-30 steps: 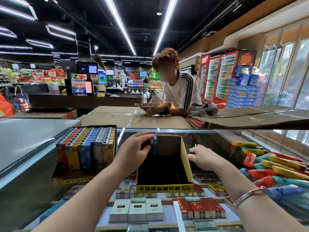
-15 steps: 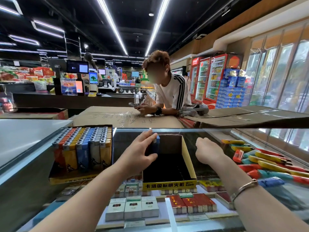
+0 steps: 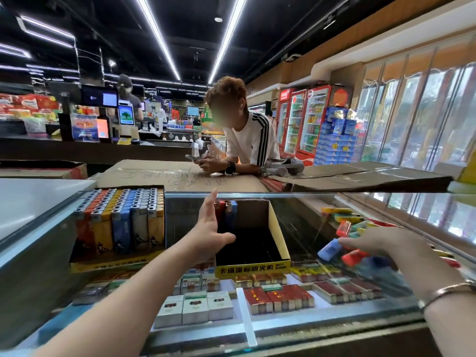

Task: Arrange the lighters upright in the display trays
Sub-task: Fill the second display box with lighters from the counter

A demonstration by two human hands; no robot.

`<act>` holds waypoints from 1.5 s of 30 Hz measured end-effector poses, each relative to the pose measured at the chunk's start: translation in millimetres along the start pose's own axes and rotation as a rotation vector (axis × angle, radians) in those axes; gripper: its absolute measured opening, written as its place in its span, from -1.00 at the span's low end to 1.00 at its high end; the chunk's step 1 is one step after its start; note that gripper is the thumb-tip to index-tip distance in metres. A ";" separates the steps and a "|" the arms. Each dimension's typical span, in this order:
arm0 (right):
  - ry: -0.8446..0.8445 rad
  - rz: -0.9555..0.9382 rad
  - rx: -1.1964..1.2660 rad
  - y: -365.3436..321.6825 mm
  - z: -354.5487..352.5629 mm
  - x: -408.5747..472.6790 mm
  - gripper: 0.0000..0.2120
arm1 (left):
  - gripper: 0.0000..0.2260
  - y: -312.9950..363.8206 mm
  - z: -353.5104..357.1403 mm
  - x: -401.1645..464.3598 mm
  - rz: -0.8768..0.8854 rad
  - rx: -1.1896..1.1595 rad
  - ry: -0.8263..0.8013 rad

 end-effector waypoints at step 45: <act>-0.305 -1.018 0.749 -203.2 -3.5 -52.1 -0.81 | -0.46 -2.0 -36.8 0.1 -0.113 0.098 0.155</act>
Point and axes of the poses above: each hand's wrist, its own x-axis towards the middle knuckle, its own z-axis out of the palm, y = z × x, the point moved 8 cm from there along x, towards the middle knuckle, and after that the axes turned 8 degrees about -y, right-handed, at the moved point
